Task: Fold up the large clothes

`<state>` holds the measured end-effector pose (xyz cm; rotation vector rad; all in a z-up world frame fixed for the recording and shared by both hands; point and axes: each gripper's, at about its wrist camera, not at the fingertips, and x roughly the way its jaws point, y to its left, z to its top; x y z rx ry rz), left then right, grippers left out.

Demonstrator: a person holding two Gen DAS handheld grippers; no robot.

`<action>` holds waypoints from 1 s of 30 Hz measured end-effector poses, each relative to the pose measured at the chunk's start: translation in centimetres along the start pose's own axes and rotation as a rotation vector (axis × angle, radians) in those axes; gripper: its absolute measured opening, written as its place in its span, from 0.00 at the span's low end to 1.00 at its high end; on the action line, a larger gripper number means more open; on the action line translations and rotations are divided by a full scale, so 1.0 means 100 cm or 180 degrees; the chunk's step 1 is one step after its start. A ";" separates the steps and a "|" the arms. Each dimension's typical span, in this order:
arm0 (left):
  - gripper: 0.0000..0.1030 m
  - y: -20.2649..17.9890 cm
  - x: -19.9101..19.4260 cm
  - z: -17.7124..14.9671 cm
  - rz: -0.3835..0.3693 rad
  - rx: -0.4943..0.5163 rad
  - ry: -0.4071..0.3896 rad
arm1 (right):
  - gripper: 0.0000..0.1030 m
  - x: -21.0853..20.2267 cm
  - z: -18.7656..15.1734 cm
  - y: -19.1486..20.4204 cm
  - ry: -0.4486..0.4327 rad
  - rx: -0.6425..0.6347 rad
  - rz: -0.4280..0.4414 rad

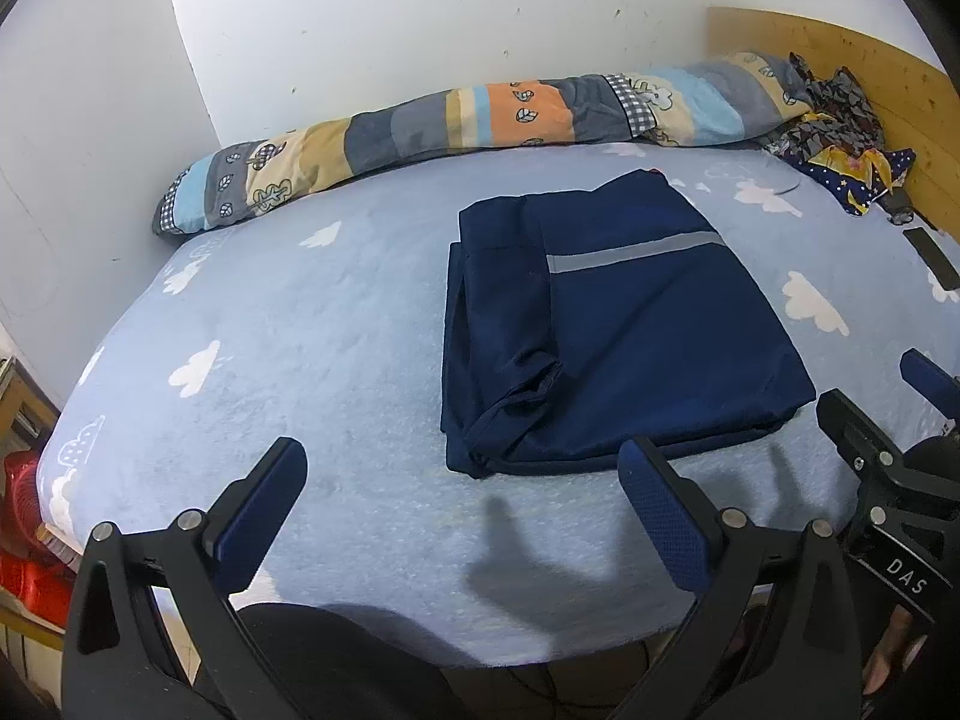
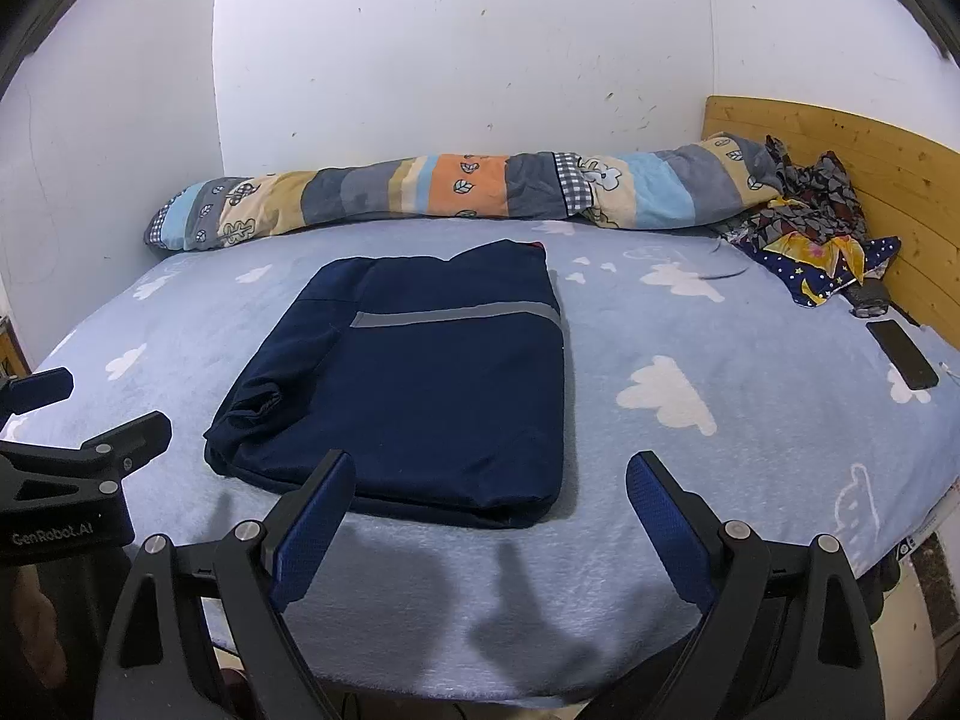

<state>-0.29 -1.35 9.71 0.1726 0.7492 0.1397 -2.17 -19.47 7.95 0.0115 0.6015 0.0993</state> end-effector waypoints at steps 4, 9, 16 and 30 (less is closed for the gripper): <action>1.00 0.000 0.001 0.000 0.0017 0.0002 0.0006 | 0.91 0.000 0.000 0.000 0.0004 -0.0003 0.0000; 1.00 0.000 0.002 -0.001 0.0006 0.0013 0.0028 | 0.91 0.000 0.000 -0.001 0.0000 -0.0004 0.0002; 1.00 -0.001 0.002 -0.001 0.0024 0.0035 0.0022 | 0.91 0.000 -0.001 0.000 -0.0002 0.0000 -0.0003; 1.00 0.004 -0.004 0.004 -0.0189 0.0028 0.0104 | 0.91 -0.013 0.001 -0.005 -0.0064 0.0024 -0.0025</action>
